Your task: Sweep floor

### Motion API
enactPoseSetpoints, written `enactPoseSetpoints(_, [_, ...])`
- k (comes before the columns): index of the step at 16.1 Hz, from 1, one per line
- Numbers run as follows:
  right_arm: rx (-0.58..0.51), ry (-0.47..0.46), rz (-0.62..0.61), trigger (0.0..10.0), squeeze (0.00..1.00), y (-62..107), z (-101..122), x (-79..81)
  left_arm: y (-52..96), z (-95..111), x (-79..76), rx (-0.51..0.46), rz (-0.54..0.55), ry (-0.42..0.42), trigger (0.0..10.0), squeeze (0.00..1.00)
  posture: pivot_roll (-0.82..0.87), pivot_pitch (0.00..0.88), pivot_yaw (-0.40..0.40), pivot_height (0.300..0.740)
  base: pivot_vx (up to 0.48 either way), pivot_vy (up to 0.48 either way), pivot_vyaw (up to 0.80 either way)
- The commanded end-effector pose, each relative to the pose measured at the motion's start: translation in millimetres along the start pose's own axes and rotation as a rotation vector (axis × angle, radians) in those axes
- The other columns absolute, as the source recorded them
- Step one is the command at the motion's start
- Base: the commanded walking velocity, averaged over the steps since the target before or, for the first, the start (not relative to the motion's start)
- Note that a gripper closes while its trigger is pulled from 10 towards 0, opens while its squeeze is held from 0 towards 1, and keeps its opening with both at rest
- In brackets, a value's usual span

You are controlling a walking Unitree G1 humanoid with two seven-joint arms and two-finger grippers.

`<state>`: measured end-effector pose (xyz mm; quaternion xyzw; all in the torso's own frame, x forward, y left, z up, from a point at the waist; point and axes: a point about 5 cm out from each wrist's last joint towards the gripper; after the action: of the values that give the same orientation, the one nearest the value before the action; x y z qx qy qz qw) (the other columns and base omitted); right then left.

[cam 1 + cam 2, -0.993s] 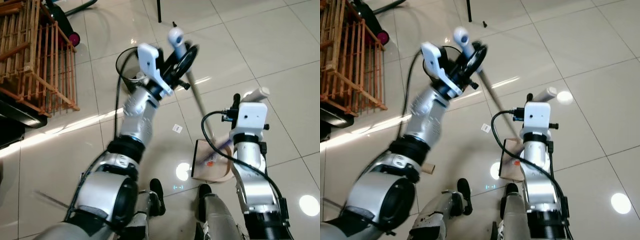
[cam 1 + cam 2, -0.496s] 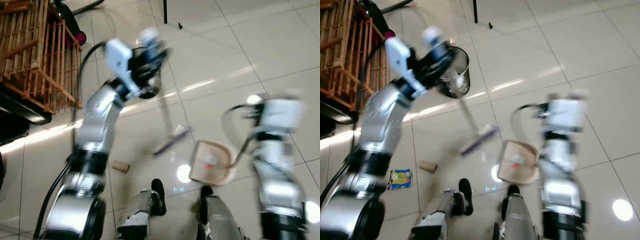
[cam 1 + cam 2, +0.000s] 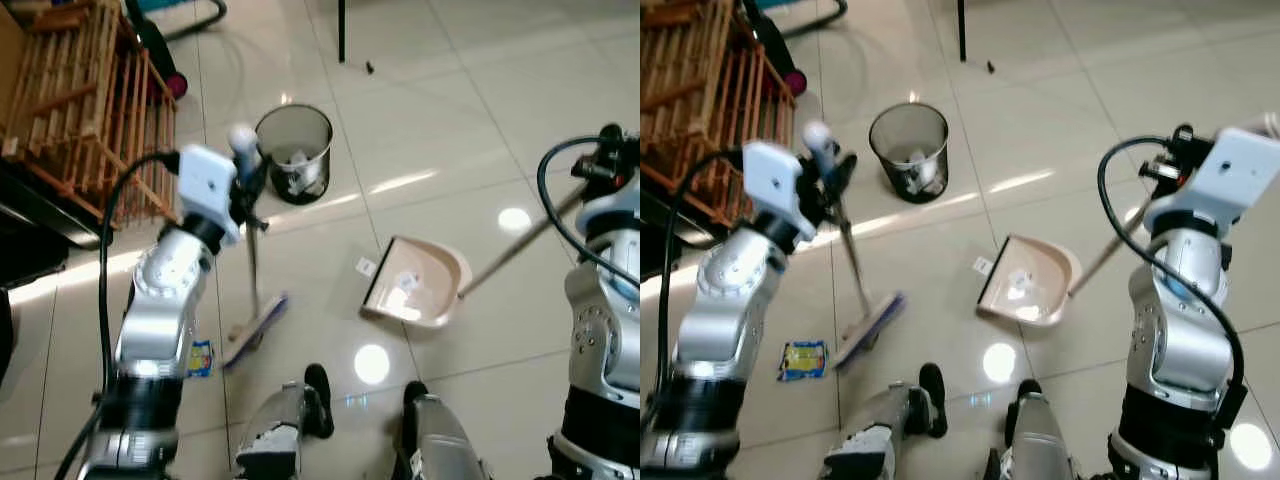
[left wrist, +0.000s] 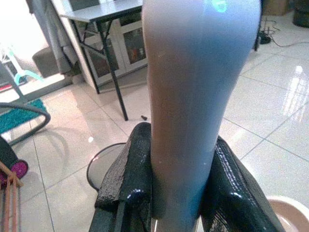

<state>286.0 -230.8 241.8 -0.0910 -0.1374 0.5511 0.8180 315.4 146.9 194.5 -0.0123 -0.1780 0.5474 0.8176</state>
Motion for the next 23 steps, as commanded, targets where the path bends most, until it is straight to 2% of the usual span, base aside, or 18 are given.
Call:
enactPoseSetpoints(1, [-0.05,-0.03,0.047,10.0,0.0,0.1,14.0,9.2,2.8,6.1,-7.5,-0.029,-0.016,-0.044,10.0,0.0,-0.04,0.186,0.115,0.74,0.0,0.0,0.0])
enactPoseSetpoints(3, [-0.045,-0.076,0.052,10.0,0.0,-1.5,14.2,16.5,2.2,-0.1,-11.4,-0.019,0.045,-0.03,10.0,0.0,-0.04,0.172,0.107,0.74,0.139,0.0,0.0])
enactPoseSetpoints(8, [-0.048,-0.121,0.058,10.0,0.0,-11.4,13.8,30.7,2.8,-10.1,-19.7,0.003,0.087,-0.039,10.0,0.0,-0.03,0.132,0.081,0.74,0.404,0.0,-0.27])
enactPoseSetpoints(12, [-0.065,-0.118,0.101,10.0,0.0,-19.4,15.9,38.9,20.7,-12.8,-9.8,0.018,0.143,-0.047,10.0,0.0,-0.01,0.11,0.03,0.74,0.439,0.0,0.0])
enactPoseSetpoints(15, [-0.076,-0.173,0.084,10.0,0.0,-25.2,15.6,38.8,39.0,-19.2,-6.8,0.049,0.175,-0.064,10.0,0.0,0.01,0.089,0.016,0.74,0.44,0.0,0.0])
enactPoseSetpoints(18, [-0.095,-0.226,0.032,10.0,0.0,-30.6,16.4,34.5,47.3,-27.3,-7.7,0.079,0.176,-0.064,10.0,0.0,0.01,0.066,0.022,0.74,0.441,0.0,0.0])
enactPoseSetpoints(23, [-0.129,-0.213,0.076,10.0,0.0,-44.3,25.0,43.5,54.7,-42.2,-9.6,0.125,0.183,-0.088,10.0,0.0,0.0,0.052,0.026,0.74,0.441,0.0,0.0])
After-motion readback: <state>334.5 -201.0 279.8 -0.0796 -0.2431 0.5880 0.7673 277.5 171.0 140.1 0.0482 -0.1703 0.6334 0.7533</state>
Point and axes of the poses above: a point about 5 cm out from each wrist's last joint towards the gripper, its own y axis pointing back from the gripper into the wrist, its own z axis along the axis of the wrist's last joint, x = y × z, and after that the axes turned 2 degrees about -y, right-handed
